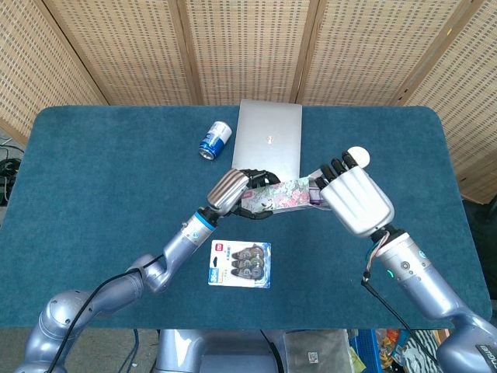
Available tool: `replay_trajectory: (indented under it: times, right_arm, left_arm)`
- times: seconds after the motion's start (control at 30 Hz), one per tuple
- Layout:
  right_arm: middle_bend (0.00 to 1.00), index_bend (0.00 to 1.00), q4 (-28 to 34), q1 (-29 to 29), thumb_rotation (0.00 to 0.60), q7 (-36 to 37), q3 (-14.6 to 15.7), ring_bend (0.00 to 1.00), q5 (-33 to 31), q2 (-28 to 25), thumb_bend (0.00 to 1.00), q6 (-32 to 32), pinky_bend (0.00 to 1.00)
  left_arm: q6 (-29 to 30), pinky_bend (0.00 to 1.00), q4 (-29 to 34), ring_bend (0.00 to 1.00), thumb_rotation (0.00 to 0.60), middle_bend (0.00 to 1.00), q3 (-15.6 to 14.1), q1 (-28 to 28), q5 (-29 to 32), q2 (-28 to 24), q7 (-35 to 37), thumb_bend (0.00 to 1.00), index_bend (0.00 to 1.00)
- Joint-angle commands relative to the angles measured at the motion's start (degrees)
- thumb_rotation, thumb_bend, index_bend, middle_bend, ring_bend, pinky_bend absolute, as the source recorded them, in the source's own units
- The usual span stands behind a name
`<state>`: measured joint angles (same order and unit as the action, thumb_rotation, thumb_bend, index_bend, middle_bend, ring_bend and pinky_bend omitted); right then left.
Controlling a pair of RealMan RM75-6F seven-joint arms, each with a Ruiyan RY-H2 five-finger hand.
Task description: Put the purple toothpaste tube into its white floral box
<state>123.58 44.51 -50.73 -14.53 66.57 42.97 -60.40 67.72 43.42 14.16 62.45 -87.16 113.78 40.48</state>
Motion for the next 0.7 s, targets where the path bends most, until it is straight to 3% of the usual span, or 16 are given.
replay_trajectory:
  times: [0.03,0.33,0.5,0.7]
  right_arm:
    - [0.0,0.0,-1.0,-1.4,0.6,0.3,-1.1,0.0,7.0,0.3,0.0,-6.0,0.0]
    - [0.0,0.0,-2.9,-4.8,0.6,3.4,-2.4,0.0,10.2,-2.7,0.0,-11.6,0.0]
    - [0.0,0.0,-5.6,-7.4,0.6,7.4,-3.0,0.0,8.1,-4.5,0.0,-14.0,0.0]
    - [0.0,0.0,-10.0,-10.8,0.6,13.8,-1.8,0.0,6.0,-5.3,0.0,-14.0,0.0]
  left_arm:
    - [-0.4,0.54,0.1,0.5,0.6,0.54,0.5,0.2,0.8,0.8,2.0,0.31,0.52]
    - [0.2,0.54,-1.1,0.5,0.6,0.54,1.6,0.6,1.6,2.7,5.2,0.31,0.53]
    - [0.8,0.54,0.3,0.5,0.6,0.54,3.1,0.1,3.0,2.9,10.0,0.31,0.53]
    - [1.2,0.54,-0.9,0.5,0.6,0.54,2.8,-0.3,2.9,2.5,8.2,0.31,0.53]
